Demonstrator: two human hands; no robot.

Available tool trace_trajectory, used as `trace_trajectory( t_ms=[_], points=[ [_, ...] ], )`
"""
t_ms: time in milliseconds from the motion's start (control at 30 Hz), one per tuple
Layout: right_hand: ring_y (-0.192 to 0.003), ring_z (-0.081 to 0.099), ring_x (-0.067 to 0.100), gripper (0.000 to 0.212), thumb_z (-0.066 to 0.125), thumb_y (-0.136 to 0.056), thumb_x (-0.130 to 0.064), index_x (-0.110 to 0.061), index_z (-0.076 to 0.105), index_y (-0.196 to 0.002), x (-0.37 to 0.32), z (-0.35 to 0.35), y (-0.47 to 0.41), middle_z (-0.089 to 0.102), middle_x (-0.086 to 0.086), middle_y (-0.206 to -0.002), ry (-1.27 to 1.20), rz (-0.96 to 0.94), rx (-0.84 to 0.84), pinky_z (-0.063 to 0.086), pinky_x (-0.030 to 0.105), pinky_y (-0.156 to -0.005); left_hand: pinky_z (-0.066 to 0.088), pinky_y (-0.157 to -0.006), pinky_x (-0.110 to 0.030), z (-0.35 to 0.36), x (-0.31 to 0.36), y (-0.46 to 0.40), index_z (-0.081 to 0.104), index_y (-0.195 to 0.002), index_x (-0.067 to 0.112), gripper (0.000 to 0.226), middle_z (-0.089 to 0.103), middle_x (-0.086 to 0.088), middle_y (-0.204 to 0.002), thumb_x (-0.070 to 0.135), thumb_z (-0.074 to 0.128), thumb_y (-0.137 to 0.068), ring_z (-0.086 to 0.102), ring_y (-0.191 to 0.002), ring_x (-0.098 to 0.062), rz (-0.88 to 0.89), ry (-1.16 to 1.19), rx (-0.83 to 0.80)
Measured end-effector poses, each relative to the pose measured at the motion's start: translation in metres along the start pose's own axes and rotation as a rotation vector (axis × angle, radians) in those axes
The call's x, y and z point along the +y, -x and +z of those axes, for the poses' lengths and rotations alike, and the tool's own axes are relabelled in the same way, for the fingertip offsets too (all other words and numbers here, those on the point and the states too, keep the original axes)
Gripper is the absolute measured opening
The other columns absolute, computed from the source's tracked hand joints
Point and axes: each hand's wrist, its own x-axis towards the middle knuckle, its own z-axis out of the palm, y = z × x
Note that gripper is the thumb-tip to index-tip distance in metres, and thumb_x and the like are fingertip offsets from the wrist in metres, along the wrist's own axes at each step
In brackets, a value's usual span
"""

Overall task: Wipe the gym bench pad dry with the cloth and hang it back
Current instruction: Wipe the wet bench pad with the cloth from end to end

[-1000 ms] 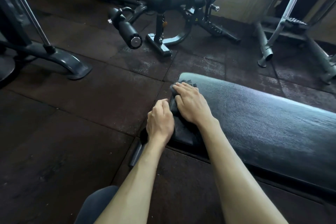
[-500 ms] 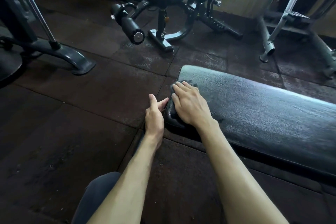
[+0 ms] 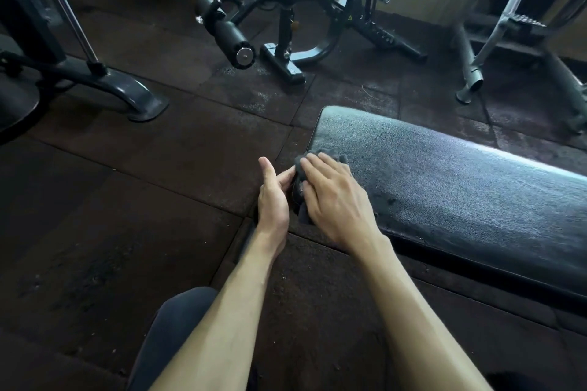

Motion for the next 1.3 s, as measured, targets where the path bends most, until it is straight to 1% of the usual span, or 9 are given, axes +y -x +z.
trace_trajectory(
  t_ms=[67, 233, 433, 533, 633, 733, 867, 1033, 1300],
  points=[
    [-0.139, 0.044, 0.02, 0.046, 0.047, -0.096, -0.03, -0.015, 0.055, -0.138, 0.001, -0.003, 0.021, 0.055, 0.001, -0.144, 0.002, -0.065, 0.013, 0.034, 0.038, -0.115, 0.05, -0.106, -0.031, -0.002, 0.0, 0.0, 0.075, -0.104, 0.01, 0.081, 0.079, -0.005, -0.104, 0.061, 0.011, -0.104, 0.071, -0.106, -0.012, -0.001, -0.018, -0.029],
    [-0.139, 0.044, 0.016, 0.047, 0.044, -0.096, -0.034, -0.016, 0.057, -0.137, 0.022, -0.009, 0.032, 0.055, 0.0, -0.144, 0.055, 0.01, 0.044, 0.035, 0.037, -0.115, 0.043, -0.115, -0.044, -0.014, -0.001, -0.008, 0.067, -0.128, 0.003, 0.093, 0.071, -0.013, -0.126, 0.073, 0.013, -0.098, 0.065, -0.122, -0.02, -0.018, -0.049, -0.017],
    [-0.137, 0.047, 0.023, 0.047, 0.035, -0.103, -0.036, -0.012, 0.056, -0.137, -0.014, 0.016, 0.023, 0.056, 0.006, -0.143, 0.155, 0.105, 0.142, 0.037, 0.042, -0.113, 0.044, -0.114, -0.042, -0.011, 0.004, -0.004, 0.07, -0.121, 0.007, 0.088, 0.073, -0.01, -0.121, 0.071, 0.015, -0.099, 0.066, -0.118, -0.016, -0.021, -0.074, 0.01],
    [-0.132, 0.054, 0.02, 0.039, 0.045, -0.102, -0.031, -0.013, 0.062, -0.132, 0.0, 0.016, 0.052, 0.062, 0.004, -0.137, 0.139, 0.077, 0.308, 0.042, 0.039, -0.108, 0.044, -0.11, -0.035, 0.002, 0.009, -0.001, 0.076, -0.11, 0.015, 0.077, 0.075, -0.006, -0.117, 0.071, 0.026, -0.096, 0.066, -0.117, -0.019, 0.134, -0.39, 0.099],
    [-0.128, 0.058, 0.019, 0.036, 0.048, -0.101, -0.029, -0.012, 0.066, -0.127, 0.037, 0.006, 0.074, 0.065, 0.004, -0.133, 0.207, 0.189, 0.402, 0.045, 0.039, -0.107, 0.043, -0.095, -0.034, 0.021, 0.012, 0.01, 0.071, -0.109, 0.008, 0.049, 0.072, -0.012, -0.115, 0.042, 0.036, -0.107, 0.062, -0.115, -0.029, 0.378, -0.779, 0.226],
    [-0.126, 0.059, 0.019, 0.035, 0.046, -0.1, -0.028, -0.014, 0.068, -0.123, 0.055, 0.0, 0.079, 0.067, 0.002, -0.13, 0.233, 0.363, 0.432, 0.043, 0.038, -0.108, 0.044, -0.106, -0.042, 0.037, 0.006, 0.017, 0.067, -0.124, 0.016, 0.04, 0.068, -0.003, -0.129, 0.036, 0.044, -0.099, 0.058, -0.125, -0.022, 0.612, -0.928, 0.142],
    [-0.127, 0.057, 0.021, 0.038, 0.042, -0.1, -0.028, -0.012, 0.067, -0.123, 0.034, 0.008, 0.063, 0.066, 0.004, -0.13, 0.223, 0.463, 0.441, 0.041, 0.041, -0.11, 0.041, -0.109, -0.049, 0.049, -0.001, 0.022, 0.068, -0.125, 0.02, 0.036, 0.068, 0.003, -0.131, 0.03, 0.048, -0.096, 0.059, -0.126, -0.016, 0.721, -1.091, 0.108],
    [-0.122, 0.062, 0.021, 0.034, 0.047, -0.097, -0.022, -0.008, 0.07, -0.119, 0.059, 0.005, 0.088, 0.069, 0.007, -0.125, 0.26, 0.373, 0.57, 0.047, 0.041, -0.104, 0.044, -0.106, -0.046, 0.067, -0.007, 0.027, 0.071, -0.119, 0.019, 0.03, 0.07, 0.0, -0.126, 0.023, 0.053, -0.096, 0.063, -0.122, -0.017, 0.855, -1.165, 0.039],
    [-0.135, 0.05, 0.025, 0.038, 0.04, -0.1, -0.021, -0.006, 0.066, -0.124, 0.132, -0.021, 0.145, 0.064, 0.011, -0.132, 0.266, 0.737, 0.692, 0.027, 0.046, -0.12, 0.045, -0.106, -0.042, 0.136, -0.046, 0.049, 0.073, -0.119, 0.017, 0.028, 0.068, -0.004, -0.13, 0.024, 0.059, -0.096, 0.061, -0.124, -0.019, 0.95, -1.251, -0.318]
  ],
)
